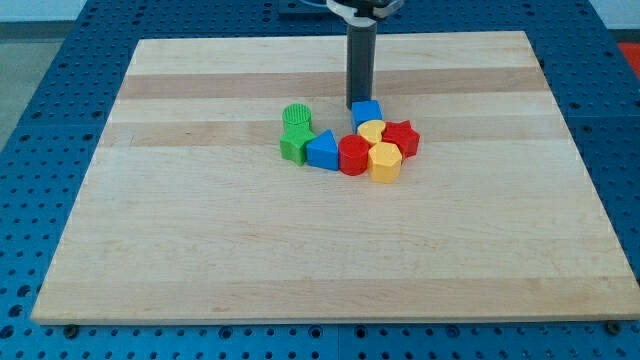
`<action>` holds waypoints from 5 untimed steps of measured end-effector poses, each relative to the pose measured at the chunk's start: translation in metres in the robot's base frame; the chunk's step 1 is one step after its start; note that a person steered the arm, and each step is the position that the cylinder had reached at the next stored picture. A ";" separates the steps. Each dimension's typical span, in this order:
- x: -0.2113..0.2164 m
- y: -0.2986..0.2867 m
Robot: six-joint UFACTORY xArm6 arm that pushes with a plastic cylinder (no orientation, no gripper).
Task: Point your arm to the yellow hexagon
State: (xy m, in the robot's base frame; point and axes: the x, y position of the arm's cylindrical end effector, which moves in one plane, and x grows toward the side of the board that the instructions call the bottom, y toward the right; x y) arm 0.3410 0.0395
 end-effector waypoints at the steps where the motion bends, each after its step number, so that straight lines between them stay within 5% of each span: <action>1: 0.000 0.013; 5: -0.003 0.081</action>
State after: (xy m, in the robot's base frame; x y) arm 0.3381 0.1200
